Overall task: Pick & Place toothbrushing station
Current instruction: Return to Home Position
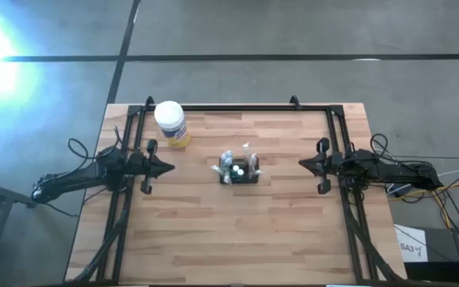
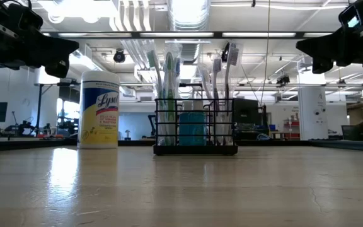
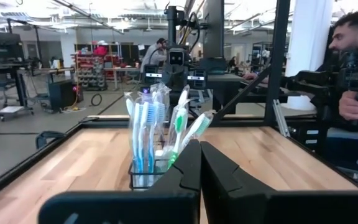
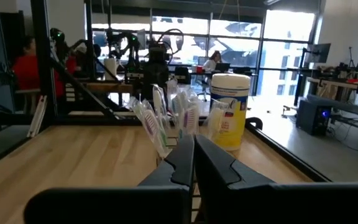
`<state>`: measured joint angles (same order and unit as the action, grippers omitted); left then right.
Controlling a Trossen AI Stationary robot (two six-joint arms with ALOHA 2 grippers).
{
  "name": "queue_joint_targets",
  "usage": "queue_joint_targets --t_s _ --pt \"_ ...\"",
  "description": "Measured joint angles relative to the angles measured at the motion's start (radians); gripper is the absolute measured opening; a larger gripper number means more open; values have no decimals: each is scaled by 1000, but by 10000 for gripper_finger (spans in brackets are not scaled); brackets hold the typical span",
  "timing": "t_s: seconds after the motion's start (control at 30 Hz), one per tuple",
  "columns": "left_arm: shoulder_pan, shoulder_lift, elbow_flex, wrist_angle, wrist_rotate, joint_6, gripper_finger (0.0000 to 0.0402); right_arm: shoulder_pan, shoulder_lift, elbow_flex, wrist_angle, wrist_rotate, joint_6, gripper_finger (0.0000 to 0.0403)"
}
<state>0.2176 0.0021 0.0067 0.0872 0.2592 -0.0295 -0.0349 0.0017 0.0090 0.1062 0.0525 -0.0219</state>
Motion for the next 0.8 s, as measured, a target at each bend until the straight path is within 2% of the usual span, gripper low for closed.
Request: queue_joint_targets --t_s 0.17,0.37,0.6,0.8 --pt "0 -1 0 7 -10 -23 4 0 0 0 2 0 14 8" --pt "-1 0 0 8 -139 -52 2 0 0 0 4 0 31 8" --pt "-1 0 -1 8 -144 -76 11 0 1 0 2 0 80 8" --pt "-1 0 -1 2 -144 -85 9 0 1 0 3 -2 52 8"
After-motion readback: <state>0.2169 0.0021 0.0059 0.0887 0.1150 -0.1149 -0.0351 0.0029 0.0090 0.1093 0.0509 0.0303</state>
